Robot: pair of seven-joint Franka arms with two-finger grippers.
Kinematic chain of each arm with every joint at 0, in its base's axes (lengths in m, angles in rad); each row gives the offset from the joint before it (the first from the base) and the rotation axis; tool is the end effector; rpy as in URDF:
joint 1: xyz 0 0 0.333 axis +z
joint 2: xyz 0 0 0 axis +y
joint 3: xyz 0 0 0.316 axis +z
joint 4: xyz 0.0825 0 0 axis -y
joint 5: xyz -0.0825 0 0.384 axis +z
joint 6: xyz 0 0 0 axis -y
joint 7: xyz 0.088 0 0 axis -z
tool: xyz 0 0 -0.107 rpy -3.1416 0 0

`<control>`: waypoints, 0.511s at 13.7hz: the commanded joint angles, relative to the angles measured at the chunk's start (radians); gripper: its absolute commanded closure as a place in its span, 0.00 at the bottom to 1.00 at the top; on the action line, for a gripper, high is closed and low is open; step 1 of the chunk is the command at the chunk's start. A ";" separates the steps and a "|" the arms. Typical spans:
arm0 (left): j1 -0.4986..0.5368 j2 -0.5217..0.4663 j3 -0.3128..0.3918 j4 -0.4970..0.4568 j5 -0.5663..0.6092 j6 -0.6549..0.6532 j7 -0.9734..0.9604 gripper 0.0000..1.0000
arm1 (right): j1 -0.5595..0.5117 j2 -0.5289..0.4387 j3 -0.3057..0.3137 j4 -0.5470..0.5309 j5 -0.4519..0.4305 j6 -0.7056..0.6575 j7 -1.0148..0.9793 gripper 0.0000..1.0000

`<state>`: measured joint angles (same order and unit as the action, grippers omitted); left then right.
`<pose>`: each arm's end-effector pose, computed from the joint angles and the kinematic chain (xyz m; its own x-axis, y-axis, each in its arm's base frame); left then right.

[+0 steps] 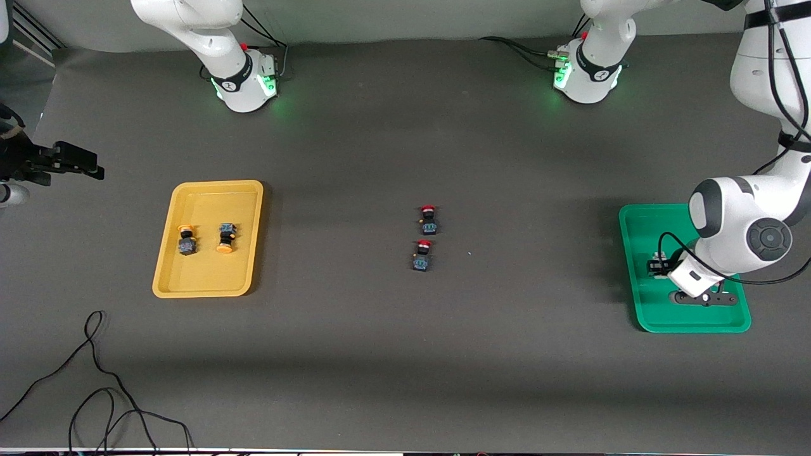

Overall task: Place green and yellow buttons in trays
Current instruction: 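Lower the white block into the green tray and open the left gripper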

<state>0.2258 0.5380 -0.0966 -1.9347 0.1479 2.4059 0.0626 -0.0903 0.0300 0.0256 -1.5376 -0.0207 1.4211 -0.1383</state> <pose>0.6111 0.0822 0.2008 0.9972 -0.0329 -0.0668 -0.0355 -0.9986 -0.0385 0.5458 -0.0380 0.6114 0.9865 0.0712 -0.1473 0.0720 -0.9974 -0.0004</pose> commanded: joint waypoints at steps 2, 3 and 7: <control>0.010 -0.004 -0.009 -0.020 0.015 0.018 0.003 0.75 | -0.002 -0.077 0.019 -0.122 -0.018 0.091 0.032 0.00; 0.012 -0.004 -0.009 -0.018 0.015 0.013 0.003 0.62 | -0.002 -0.099 0.019 -0.159 -0.016 0.120 0.032 0.00; 0.010 -0.045 -0.009 -0.018 0.015 -0.017 0.005 0.00 | 0.032 -0.090 -0.009 -0.127 -0.013 0.125 0.034 0.00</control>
<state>0.2268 0.5444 -0.0970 -1.9369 0.1480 2.4102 0.0626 -0.0863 -0.0354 0.0354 -1.6538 -0.0207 1.5295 -0.1280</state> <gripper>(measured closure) 0.330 0.000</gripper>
